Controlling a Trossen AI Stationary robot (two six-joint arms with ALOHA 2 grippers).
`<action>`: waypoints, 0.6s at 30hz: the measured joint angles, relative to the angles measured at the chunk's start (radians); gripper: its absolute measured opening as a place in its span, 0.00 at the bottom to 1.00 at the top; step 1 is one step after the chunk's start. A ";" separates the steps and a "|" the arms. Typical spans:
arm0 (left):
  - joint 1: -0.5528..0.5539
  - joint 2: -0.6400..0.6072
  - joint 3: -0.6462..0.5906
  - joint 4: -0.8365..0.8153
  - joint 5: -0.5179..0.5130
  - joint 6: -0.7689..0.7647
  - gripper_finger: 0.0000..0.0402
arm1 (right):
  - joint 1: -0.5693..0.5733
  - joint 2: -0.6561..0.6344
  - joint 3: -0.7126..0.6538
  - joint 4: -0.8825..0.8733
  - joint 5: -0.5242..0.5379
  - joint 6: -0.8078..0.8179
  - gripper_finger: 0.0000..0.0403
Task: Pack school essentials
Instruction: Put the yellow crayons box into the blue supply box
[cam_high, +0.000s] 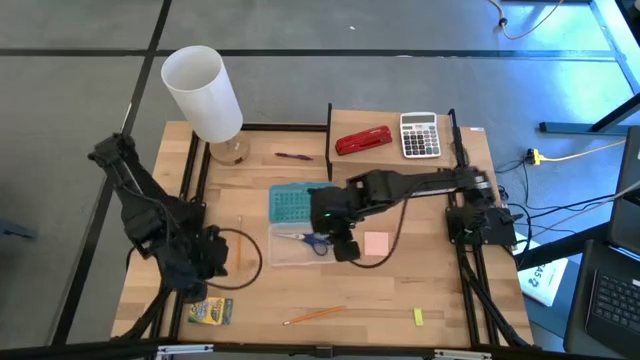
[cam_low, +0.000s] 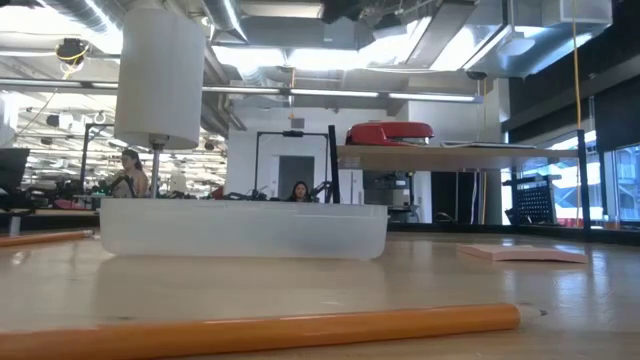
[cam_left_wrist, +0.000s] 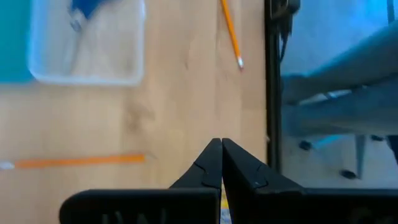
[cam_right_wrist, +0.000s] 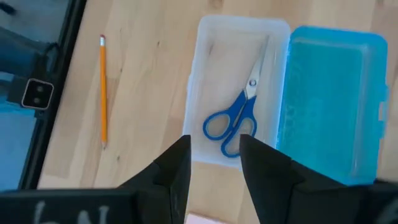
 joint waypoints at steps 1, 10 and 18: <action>-0.010 0.012 0.000 0.000 0.012 -0.025 0.00 | 0.000 -0.039 -0.060 0.040 0.001 0.014 0.34; -0.087 0.124 0.000 0.010 0.259 -0.149 0.00 | 0.015 -0.345 -0.444 0.378 0.002 0.040 0.34; -0.126 0.182 0.000 0.030 0.280 -0.199 0.00 | 0.019 -0.429 -0.528 0.441 0.003 -0.015 0.34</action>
